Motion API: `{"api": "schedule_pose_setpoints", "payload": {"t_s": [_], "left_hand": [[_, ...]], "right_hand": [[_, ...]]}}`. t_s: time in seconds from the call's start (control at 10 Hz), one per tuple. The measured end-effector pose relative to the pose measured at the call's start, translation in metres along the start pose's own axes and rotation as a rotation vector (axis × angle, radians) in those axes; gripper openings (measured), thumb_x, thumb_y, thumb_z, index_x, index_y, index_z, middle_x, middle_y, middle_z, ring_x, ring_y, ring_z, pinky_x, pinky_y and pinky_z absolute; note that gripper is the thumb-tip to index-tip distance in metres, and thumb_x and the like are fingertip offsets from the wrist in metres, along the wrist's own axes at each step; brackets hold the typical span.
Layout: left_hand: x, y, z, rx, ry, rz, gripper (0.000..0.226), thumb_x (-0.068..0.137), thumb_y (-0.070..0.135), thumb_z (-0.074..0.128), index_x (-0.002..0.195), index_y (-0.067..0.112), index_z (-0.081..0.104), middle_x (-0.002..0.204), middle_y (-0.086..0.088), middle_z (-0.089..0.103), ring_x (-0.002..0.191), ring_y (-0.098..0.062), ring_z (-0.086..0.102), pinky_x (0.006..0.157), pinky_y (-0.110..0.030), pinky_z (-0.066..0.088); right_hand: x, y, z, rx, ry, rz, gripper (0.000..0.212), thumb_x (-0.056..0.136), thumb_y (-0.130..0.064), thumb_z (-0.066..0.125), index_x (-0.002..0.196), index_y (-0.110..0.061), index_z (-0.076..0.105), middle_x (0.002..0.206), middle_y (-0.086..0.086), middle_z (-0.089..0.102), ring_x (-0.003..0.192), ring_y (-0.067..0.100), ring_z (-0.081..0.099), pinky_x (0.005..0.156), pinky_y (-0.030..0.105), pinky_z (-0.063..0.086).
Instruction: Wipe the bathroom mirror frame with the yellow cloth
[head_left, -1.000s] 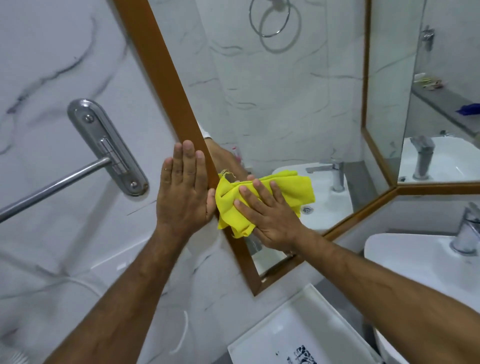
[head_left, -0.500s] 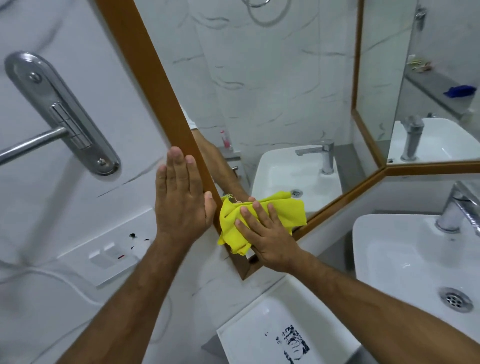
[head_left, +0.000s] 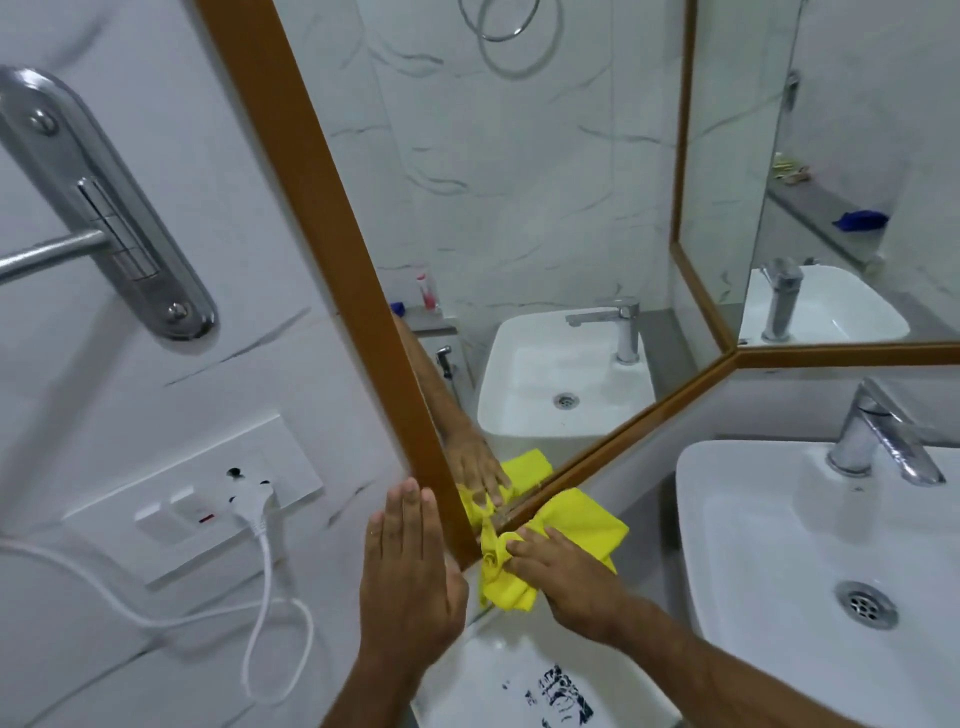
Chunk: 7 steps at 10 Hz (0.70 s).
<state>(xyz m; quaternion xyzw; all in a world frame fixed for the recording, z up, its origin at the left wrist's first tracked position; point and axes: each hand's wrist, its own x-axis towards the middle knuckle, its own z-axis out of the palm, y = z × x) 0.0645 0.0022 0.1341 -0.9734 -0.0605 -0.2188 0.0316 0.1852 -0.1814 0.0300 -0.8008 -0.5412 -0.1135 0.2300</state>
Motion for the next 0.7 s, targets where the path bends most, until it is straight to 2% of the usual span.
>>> {"api": "schedule_pose_setpoints", "payload": {"t_s": [0.1,0.2,0.3,0.4,0.5,0.6,0.7], "left_hand": [[-0.063,0.005,0.034,-0.033,-0.231,-0.002,0.082,0.067,0.031,0.048,0.138,-0.010,0.048,0.152,-0.028,0.035,0.142,-0.040,0.033,0.118,-0.047,0.014],[-0.110,0.017,0.068,-0.024,-0.431,-0.034,0.083,0.057,0.032,0.045,0.127,-0.009,0.060,0.142,-0.027,0.051,0.131,-0.041,0.051,0.115,-0.044,0.015],[-0.134,0.029,0.096,0.009,-0.602,-0.061,0.085,0.045,0.036,0.041,0.111,-0.009,0.071,0.126,-0.025,0.064,0.113,-0.040,0.065,0.106,-0.045,0.029],[-0.146,0.032,0.112,0.005,-0.634,-0.046,0.083,0.048,0.038,0.043,0.110,-0.008,0.071,0.124,-0.026,0.066,0.111,-0.040,0.066,0.097,-0.043,0.036],[-0.152,0.030,0.120,-0.025,-0.640,-0.020,0.083,0.052,0.034,0.047,0.120,-0.010,0.065,0.133,-0.028,0.059,0.121,-0.043,0.059,0.100,-0.046,0.034],[-0.144,0.029,0.117,-0.034,-0.576,0.015,0.083,0.056,0.031,0.049,0.128,-0.010,0.059,0.141,-0.029,0.051,0.130,-0.044,0.051,0.108,-0.048,0.028],[-0.120,0.035,0.105,-0.043,-0.533,0.041,0.083,0.064,0.032,0.050,0.137,-0.007,0.050,0.150,-0.027,0.042,0.138,-0.044,0.040,0.111,-0.049,0.022]], "right_hand": [[-0.034,-0.004,0.023,0.037,-0.017,0.035,0.032,0.082,0.007,0.065,0.109,-0.007,0.070,0.113,0.017,0.071,0.104,0.036,0.068,0.093,0.048,0.055],[-0.062,-0.015,0.063,0.007,-0.123,0.063,0.040,0.063,-0.007,0.087,0.099,-0.017,0.072,0.101,0.006,0.073,0.092,0.027,0.072,0.087,0.031,0.055],[-0.081,-0.032,0.103,-0.080,-0.427,0.102,0.038,0.062,-0.035,0.084,0.098,-0.029,0.074,0.106,-0.005,0.074,0.096,0.020,0.073,0.078,0.026,0.058],[-0.091,-0.047,0.132,-0.158,-0.654,0.283,0.066,0.075,-0.027,0.068,0.139,-0.026,0.053,0.150,0.006,0.049,0.139,0.032,0.044,0.112,0.049,0.036],[-0.097,-0.051,0.140,-0.067,-0.693,0.329,0.079,0.083,-0.021,0.053,0.155,-0.016,0.022,0.165,0.012,0.013,0.152,0.035,0.006,0.121,0.053,0.001],[-0.102,-0.043,0.120,-0.128,-0.618,0.313,0.080,0.088,-0.034,0.053,0.156,-0.011,0.017,0.166,0.013,0.010,0.153,0.030,0.004,0.121,0.045,-0.006],[-0.103,-0.041,0.091,-0.302,-0.393,0.388,0.059,0.087,-0.033,0.048,0.137,-0.003,0.055,0.145,0.020,0.052,0.136,0.033,0.047,0.118,0.038,-0.008]]}}
